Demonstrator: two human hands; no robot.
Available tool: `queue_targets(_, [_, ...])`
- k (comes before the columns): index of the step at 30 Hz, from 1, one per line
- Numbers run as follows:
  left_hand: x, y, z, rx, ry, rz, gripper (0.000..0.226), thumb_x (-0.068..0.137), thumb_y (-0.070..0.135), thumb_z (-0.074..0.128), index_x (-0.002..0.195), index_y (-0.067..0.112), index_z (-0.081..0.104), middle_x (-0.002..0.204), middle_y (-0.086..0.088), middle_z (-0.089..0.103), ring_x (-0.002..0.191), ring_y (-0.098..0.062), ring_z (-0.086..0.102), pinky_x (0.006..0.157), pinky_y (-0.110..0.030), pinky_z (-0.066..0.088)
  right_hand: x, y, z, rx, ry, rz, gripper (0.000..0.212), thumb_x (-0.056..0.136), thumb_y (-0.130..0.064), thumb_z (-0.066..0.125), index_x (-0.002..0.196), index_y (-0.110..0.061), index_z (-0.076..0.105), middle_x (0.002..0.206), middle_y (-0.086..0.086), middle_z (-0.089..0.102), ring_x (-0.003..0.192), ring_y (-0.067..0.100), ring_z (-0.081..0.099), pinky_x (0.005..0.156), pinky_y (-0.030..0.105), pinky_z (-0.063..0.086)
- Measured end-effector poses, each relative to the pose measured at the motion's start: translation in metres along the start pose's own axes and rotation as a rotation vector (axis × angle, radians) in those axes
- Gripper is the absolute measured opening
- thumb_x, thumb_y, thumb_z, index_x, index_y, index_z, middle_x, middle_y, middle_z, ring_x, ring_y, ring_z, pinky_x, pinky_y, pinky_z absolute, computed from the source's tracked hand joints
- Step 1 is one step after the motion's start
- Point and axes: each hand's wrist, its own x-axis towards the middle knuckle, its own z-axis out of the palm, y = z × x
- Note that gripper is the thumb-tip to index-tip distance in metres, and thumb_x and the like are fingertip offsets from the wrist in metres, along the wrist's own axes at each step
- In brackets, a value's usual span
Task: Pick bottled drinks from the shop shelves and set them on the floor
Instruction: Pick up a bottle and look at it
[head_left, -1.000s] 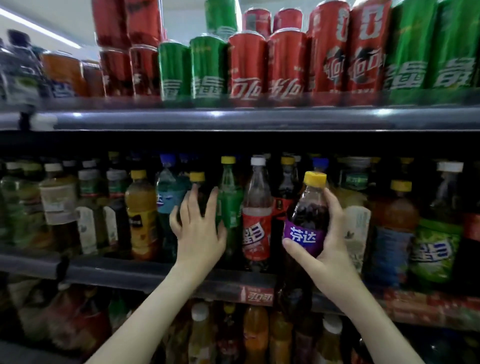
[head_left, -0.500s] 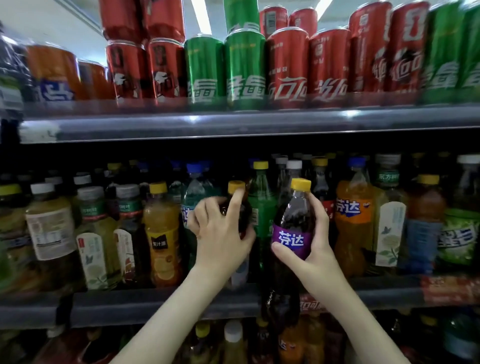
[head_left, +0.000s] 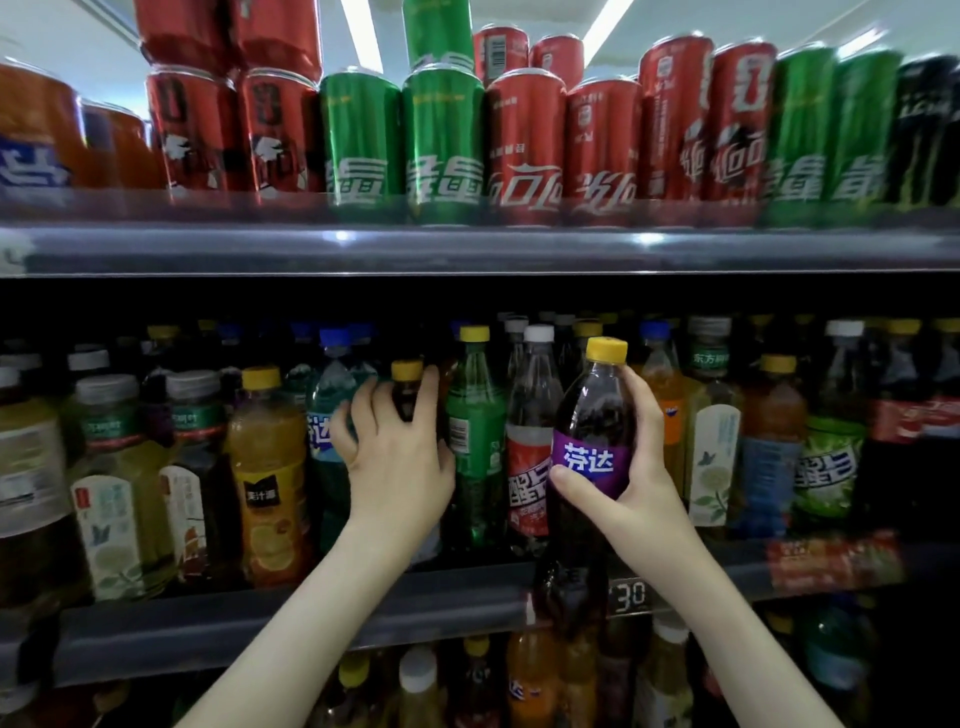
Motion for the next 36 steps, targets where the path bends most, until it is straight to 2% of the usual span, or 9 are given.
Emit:
queue_targets(7, [-0.007,0.047,0.014,-0.011,-0.163,-0.213,0.078,0.085,0.052,0.053,0.149,0.021,0.021,0.153,-0.034,0.004,0.142,-0.046,-0.01,0.11,-0.062,-0.011,-0.011,0.01,-0.046,-0.097,0.047,-0.01,0.095,0.079,-0.03,0.074,0.145,-0.055,0.01,0.132,-0.048,0.029,0.119,-0.019,0.042,0.082,-0.004,0.036])
queue_targets(11, [-0.008,0.068,0.006,-0.005,-0.05,-0.189,0.071,0.082,0.041,0.06,0.14,0.005,0.04,0.151,-0.039,0.0,0.14,-0.054,-0.006,0.107,-0.07,-0.007,-0.013,0.015,-0.076,-0.1,0.071,0.037,0.094,0.076,-0.034,0.074,0.142,-0.061,0.012,0.142,-0.03,0.033,0.118,-0.013,0.047,0.082,-0.001,0.039])
queue_targets(15, [-0.005,0.128,0.014,-0.145,0.16,0.248,0.06,0.079,0.03,0.065,0.134,0.012,0.05,0.151,-0.029,0.027,0.144,-0.044,0.012,0.11,-0.063,-0.009,-0.011,0.023,-0.096,-0.154,0.112,-0.002,0.093,0.079,-0.027,0.075,0.145,-0.053,0.014,0.132,-0.046,0.034,0.122,-0.015,0.043,0.089,-0.001,0.036])
queue_targets(18, [-0.003,0.168,0.028,-0.155,-0.011,0.384,0.073,0.08,0.034,0.066,0.146,0.022,0.038,0.144,-0.02,0.044,0.144,-0.035,0.024,0.11,-0.059,-0.013,-0.011,0.027,-0.111,-0.192,0.14,-0.015,0.096,0.08,-0.022,0.076,0.145,-0.054,0.014,0.131,-0.051,0.029,0.123,-0.017,0.039,0.088,0.0,0.038])
queue_targets(23, [0.007,0.196,0.062,-0.084,-0.1,0.223,0.08,0.09,0.054,0.046,0.153,0.029,0.004,0.155,-0.026,0.014,0.145,-0.036,0.012,0.102,-0.05,-0.032,-0.013,0.031,-0.142,-0.223,0.146,-0.001,0.097,0.08,-0.023,0.076,0.143,-0.058,0.012,0.137,-0.04,0.031,0.123,-0.012,0.043,0.09,0.006,0.044])
queue_targets(25, [0.012,0.2,0.07,-0.108,-0.115,0.172,0.083,0.089,0.051,0.049,0.153,0.029,0.001,0.154,-0.026,0.014,0.144,-0.036,0.013,0.105,-0.05,-0.027,-0.014,0.032,-0.151,-0.225,0.142,0.021,0.097,0.08,-0.026,0.077,0.141,-0.061,0.011,0.142,-0.028,0.034,0.121,-0.008,0.047,0.091,0.013,0.048])
queue_targets(27, [0.014,0.2,0.074,-0.139,-0.115,0.152,0.081,0.087,0.045,0.056,0.152,0.029,0.011,0.15,-0.026,0.022,0.138,-0.038,0.022,0.111,-0.052,-0.009,-0.015,0.035,-0.157,-0.217,0.133,0.031,0.097,0.079,-0.028,0.077,0.141,-0.062,0.01,0.143,-0.023,0.035,0.12,-0.006,0.049,0.09,0.011,0.048])
queue_targets(31, [0.011,0.199,0.07,-0.252,-0.082,0.128,0.071,0.077,0.029,0.071,0.142,0.023,0.043,0.137,-0.028,0.038,0.122,-0.044,0.039,0.103,-0.054,0.025,-0.013,0.041,-0.157,-0.184,0.115,0.016,0.096,0.079,-0.026,0.077,0.142,-0.06,0.012,0.14,-0.032,0.033,0.12,-0.009,0.047,0.088,0.005,0.044])
queue_targets(36, [0.004,0.196,0.056,-0.471,0.054,0.135,0.066,0.072,0.023,0.077,0.132,0.023,0.049,0.121,-0.026,0.04,0.109,-0.044,0.041,0.09,-0.049,0.043,-0.01,0.048,-0.149,-0.149,0.105,-0.007,0.097,0.079,-0.024,0.077,0.144,-0.056,0.013,0.134,-0.043,0.033,0.121,-0.011,0.045,0.085,0.003,0.044])
